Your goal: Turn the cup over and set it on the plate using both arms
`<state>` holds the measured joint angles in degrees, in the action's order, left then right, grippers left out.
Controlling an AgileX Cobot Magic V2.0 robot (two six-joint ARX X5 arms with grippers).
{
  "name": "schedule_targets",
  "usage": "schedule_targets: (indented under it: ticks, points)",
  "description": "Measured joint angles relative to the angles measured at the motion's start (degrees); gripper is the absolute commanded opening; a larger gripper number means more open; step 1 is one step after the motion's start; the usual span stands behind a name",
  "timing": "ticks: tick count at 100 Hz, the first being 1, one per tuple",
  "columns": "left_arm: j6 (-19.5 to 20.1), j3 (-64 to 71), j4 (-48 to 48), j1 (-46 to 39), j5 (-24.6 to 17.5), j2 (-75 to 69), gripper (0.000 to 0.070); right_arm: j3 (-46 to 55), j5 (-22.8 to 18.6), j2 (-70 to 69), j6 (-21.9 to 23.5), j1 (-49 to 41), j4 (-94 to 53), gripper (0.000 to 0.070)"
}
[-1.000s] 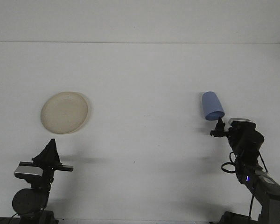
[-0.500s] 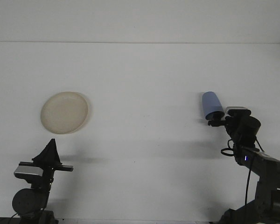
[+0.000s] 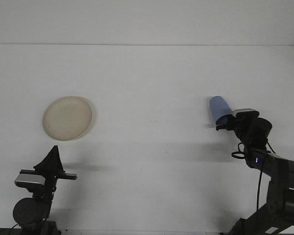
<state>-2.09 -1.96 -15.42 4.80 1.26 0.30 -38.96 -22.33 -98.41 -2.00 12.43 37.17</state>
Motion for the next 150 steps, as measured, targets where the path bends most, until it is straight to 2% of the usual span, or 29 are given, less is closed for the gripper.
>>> schedule_targets:
  ticks: [23, 33, 54, 79, 101, 135, 150]
  points:
    - [0.0, 0.0, 0.0, 0.0, 0.0, 0.0, 0.0011, 0.0, 0.5, 6.3, 0.0, -0.6, -7.8, 0.0]
    - [0.0, 0.0, 0.0, 0.0, 0.0, 0.0, 0.0011, 0.0, 2.4, 12.4, -0.1, -1.9, -12.4, 0.0]
    - [0.0, 0.0, 0.0, 0.0, 0.0, 0.0, 0.0011, 0.0, 9.5, 28.2, 0.5, -5.6, -24.9, 0.0]
    - [0.0, 0.0, 0.0, 0.0, 0.0, 0.0, 0.0011, 0.0, 20.4, 48.5, 3.0, -13.8, -43.8, 0.0]
    - [0.0, 0.0, 0.0, 0.0, 0.0, 0.0, 0.0011, -3.3, 27.7, 58.9, 7.3, -20.5, -64.7, 0.0]
    - [0.0, 0.0, 0.0, 0.0, 0.0, 0.0, 0.0011, -17.2, 28.3, 56.0, 17.1, -26.4, -90.4, 0.0]
    - [0.0, 0.0, 0.0, 0.0, 0.0, 0.0, 0.0011, -25.4, 25.7, 50.1, 20.9, -29.5, -99.6, 0.0]
